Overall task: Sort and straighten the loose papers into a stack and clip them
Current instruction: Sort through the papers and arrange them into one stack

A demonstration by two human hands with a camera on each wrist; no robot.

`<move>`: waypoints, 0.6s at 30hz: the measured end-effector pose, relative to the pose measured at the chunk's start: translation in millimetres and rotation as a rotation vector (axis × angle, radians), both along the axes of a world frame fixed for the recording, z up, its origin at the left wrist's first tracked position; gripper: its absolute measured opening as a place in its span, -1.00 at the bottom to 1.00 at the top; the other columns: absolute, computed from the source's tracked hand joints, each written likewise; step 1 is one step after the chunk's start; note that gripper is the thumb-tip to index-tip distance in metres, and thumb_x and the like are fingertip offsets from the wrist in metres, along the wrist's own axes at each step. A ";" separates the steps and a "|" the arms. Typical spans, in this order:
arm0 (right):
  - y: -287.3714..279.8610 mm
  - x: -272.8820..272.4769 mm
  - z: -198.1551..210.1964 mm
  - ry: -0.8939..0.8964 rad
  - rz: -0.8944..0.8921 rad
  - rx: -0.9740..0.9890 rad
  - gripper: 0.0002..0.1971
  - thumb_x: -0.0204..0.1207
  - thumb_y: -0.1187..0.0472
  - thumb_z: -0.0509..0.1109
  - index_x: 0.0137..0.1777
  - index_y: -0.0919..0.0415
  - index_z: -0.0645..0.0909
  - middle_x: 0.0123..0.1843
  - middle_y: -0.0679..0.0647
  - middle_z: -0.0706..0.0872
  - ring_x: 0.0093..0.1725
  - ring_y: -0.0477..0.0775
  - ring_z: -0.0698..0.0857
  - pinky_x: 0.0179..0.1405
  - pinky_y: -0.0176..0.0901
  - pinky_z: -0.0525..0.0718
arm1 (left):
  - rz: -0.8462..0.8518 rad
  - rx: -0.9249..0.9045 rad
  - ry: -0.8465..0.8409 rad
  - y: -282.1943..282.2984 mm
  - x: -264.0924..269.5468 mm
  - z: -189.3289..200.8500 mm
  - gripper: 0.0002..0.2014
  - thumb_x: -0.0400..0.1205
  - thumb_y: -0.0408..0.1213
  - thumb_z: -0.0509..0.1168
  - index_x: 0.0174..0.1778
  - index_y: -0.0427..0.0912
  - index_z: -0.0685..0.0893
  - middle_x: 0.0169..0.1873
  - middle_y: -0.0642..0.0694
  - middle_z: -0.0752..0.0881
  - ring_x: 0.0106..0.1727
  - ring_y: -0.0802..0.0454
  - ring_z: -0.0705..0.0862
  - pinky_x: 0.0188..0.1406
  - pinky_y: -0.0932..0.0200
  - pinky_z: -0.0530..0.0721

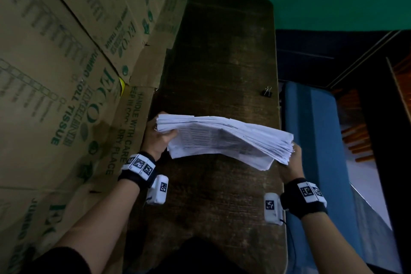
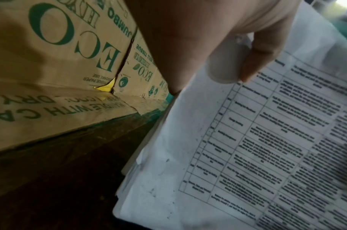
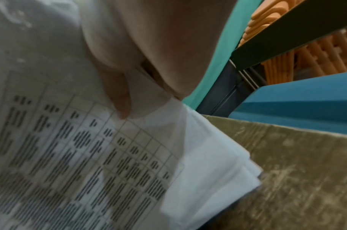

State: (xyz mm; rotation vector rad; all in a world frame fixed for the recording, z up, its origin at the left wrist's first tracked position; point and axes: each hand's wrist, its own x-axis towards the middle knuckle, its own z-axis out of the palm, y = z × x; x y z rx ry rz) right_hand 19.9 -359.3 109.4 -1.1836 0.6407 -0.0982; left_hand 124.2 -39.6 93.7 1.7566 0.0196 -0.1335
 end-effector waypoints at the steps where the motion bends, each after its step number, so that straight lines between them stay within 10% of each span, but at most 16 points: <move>1: -2.3 -0.7 -1.8 -0.005 0.104 -0.059 -0.91 0.47 0.40 0.39 -0.05 0.33 0.63 -0.29 -0.24 0.81 -0.27 -0.43 0.71 -0.20 -0.49 0.64 | -0.011 -0.017 0.010 0.4 0.7 -0.4 -0.66 0.32 -0.44 0.39 -0.19 0.16 0.69 -0.25 0.22 0.78 -0.17 0.33 0.70 -0.15 0.33 0.66; 3: -9.9 -3.6 -4.0 0.014 0.168 -0.168 -0.80 0.45 0.43 0.45 0.08 0.39 0.66 -0.08 -0.11 0.82 -0.12 -0.44 0.72 -0.10 -0.54 0.63 | -0.065 -0.018 0.015 -0.6 0.3 -0.8 -0.67 0.31 -0.46 0.39 -0.07 -0.04 0.65 -0.19 0.12 0.75 -0.13 0.34 0.70 -0.10 0.31 0.65; 7: -14.3 5.2 3.8 0.015 0.127 -0.375 -0.48 0.62 0.46 0.28 -0.42 -0.07 0.79 -0.45 -0.33 0.76 -0.41 -0.43 0.69 -0.37 -0.54 0.63 | 0.006 -0.114 0.100 0.3 5.4 -4.8 -0.67 0.31 -0.51 0.47 -0.04 -0.14 0.71 -0.13 0.06 0.79 -0.08 0.28 0.75 -0.01 0.12 0.66; 10: -14.3 19.2 36.1 -0.140 0.216 -0.612 -0.77 0.35 0.55 0.55 -0.18 0.20 0.75 -0.29 -0.24 0.82 -0.26 -0.29 0.72 -0.25 -0.33 0.74 | 0.061 -0.132 0.220 5.8 11.6 -7.9 -0.50 0.29 -0.48 0.55 0.18 -0.29 0.68 0.01 -0.11 0.79 0.14 -0.14 0.74 0.16 -0.10 0.69; 14: -5.5 46.7 89.5 -0.300 0.438 -0.732 -0.85 0.28 0.46 0.64 -0.18 0.33 0.78 -0.31 -0.17 0.80 -0.31 -0.32 0.67 -0.31 -0.38 0.66 | -0.028 0.245 0.097 -8.4 10.7 4.3 -0.17 0.24 -0.44 0.62 0.36 0.10 0.41 0.37 -0.08 0.49 0.44 -0.09 0.47 0.34 -0.11 0.55; 18: 17.6 68.2 119.9 -0.296 0.616 -0.922 -0.92 0.28 0.40 0.64 -0.27 0.29 0.79 -0.44 -0.07 0.69 -0.38 -0.25 0.57 -0.38 -0.27 0.51 | -0.351 0.232 -0.122 -55.4 0.6 55.4 0.05 0.11 -0.24 0.72 0.44 0.34 0.32 0.48 0.06 0.37 0.51 0.06 0.39 0.45 -0.11 0.49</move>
